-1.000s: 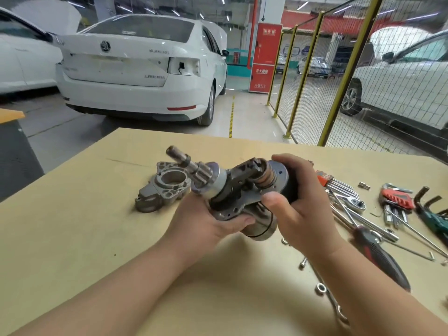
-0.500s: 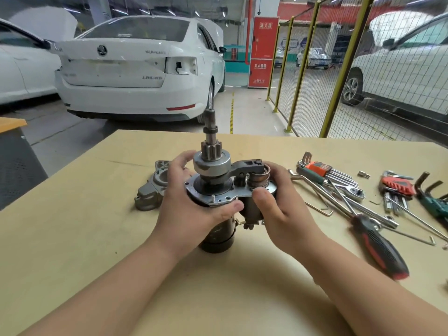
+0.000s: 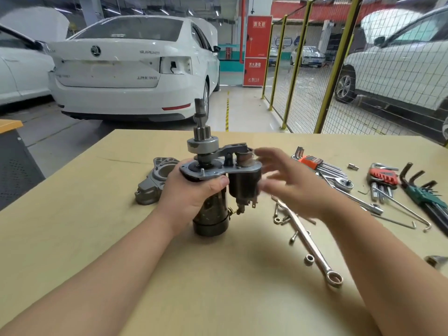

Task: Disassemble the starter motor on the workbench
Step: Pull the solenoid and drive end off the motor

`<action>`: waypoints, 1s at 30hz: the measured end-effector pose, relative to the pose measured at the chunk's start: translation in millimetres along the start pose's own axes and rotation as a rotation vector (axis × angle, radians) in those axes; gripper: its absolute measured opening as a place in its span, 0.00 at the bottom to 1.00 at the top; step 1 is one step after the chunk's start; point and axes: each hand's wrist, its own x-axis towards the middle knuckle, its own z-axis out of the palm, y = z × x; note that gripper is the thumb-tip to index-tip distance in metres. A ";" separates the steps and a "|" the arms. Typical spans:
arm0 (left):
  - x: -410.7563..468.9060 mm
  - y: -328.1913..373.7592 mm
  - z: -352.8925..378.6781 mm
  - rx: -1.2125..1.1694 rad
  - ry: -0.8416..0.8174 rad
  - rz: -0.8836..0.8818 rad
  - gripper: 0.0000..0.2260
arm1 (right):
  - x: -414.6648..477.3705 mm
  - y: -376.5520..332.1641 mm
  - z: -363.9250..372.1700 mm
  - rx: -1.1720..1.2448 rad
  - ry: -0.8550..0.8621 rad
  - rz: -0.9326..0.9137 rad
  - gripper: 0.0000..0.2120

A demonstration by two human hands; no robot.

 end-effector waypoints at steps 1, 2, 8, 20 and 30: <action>1.6 0.8 -1.3 -0.012 -0.003 -0.017 0.19 | 0.2 4.0 -11.0 -0.029 0.111 0.042 0.21; 2.7 1.3 -3.4 -0.022 -0.001 -0.037 0.17 | 0.3 8.7 -22.0 -0.062 0.237 0.098 0.17; 5.0 4.1 -25.4 0.183 -0.032 -0.166 0.21 | -12.2 42.6 -49.8 -0.420 0.295 0.403 0.07; 3.1 20.6 -2.5 0.457 -0.074 -0.212 0.32 | -10.5 55.2 -46.9 -0.792 -0.039 0.616 0.09; 0.2 25.0 3.2 0.566 -0.041 -0.165 0.32 | 5.4 64.3 -14.7 -1.044 -0.068 0.579 0.04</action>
